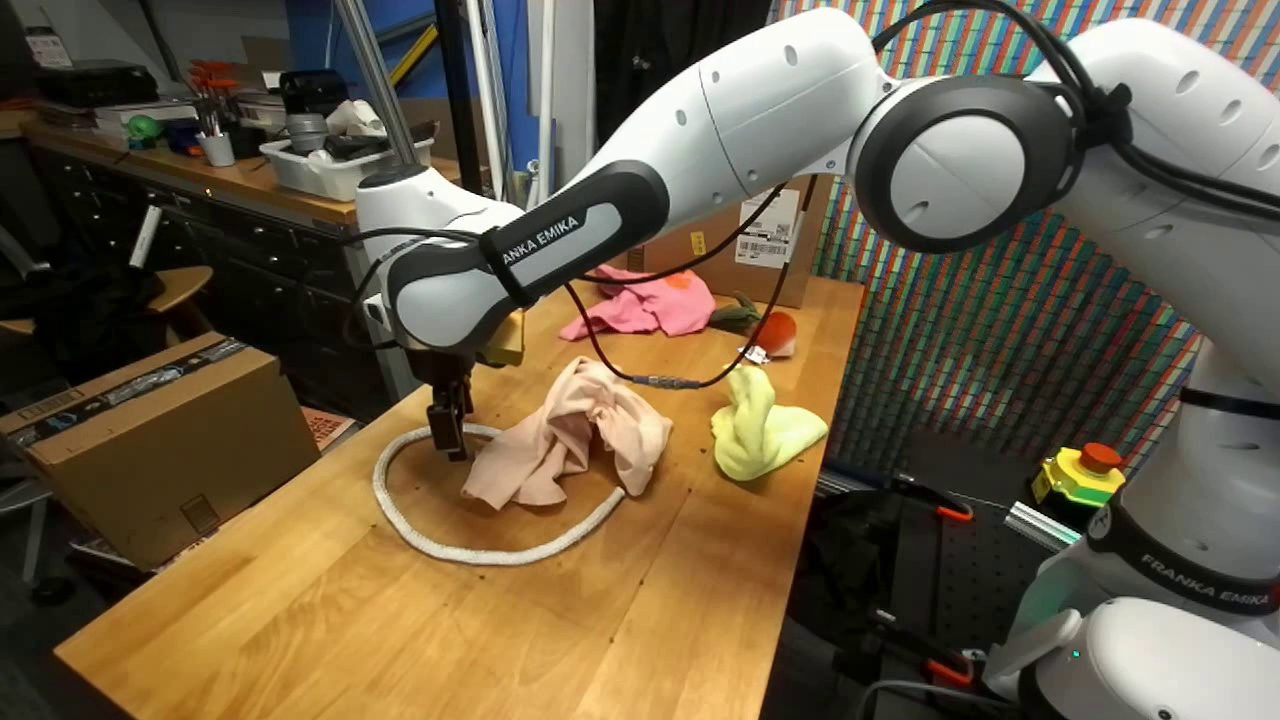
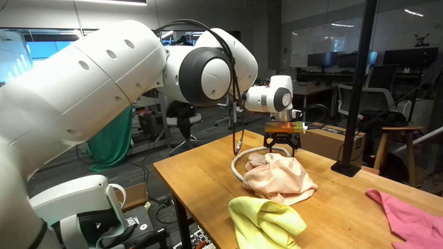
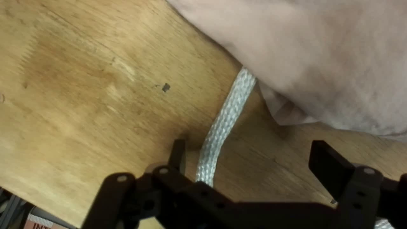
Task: Separate the objects on the table.
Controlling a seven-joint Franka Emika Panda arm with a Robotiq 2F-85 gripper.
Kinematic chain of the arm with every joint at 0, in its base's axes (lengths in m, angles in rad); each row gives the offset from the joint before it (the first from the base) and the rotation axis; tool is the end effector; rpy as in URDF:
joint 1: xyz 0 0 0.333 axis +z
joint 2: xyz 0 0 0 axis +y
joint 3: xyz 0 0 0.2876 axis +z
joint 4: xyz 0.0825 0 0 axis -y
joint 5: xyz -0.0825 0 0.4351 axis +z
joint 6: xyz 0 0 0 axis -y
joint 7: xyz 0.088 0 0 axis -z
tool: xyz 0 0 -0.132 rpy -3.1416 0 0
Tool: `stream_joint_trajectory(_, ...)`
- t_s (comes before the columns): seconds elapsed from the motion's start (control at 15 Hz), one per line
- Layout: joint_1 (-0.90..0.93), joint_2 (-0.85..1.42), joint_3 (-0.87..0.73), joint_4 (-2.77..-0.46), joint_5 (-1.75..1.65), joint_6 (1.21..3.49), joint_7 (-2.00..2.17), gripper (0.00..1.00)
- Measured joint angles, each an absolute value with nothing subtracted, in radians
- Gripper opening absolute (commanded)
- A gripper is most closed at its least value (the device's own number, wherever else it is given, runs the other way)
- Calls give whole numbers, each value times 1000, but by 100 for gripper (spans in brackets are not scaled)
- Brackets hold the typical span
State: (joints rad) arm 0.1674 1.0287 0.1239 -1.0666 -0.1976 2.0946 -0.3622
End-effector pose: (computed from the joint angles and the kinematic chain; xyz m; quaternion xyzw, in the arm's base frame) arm 0.7732 0.1896 0.1357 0.9402 0.3390 0.0018 0.0328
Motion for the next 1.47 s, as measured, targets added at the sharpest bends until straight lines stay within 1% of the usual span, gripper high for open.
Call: stream_joint_trajectory(1.47, 143, 1120, 124, -934, -175, 2028, -368, 100)
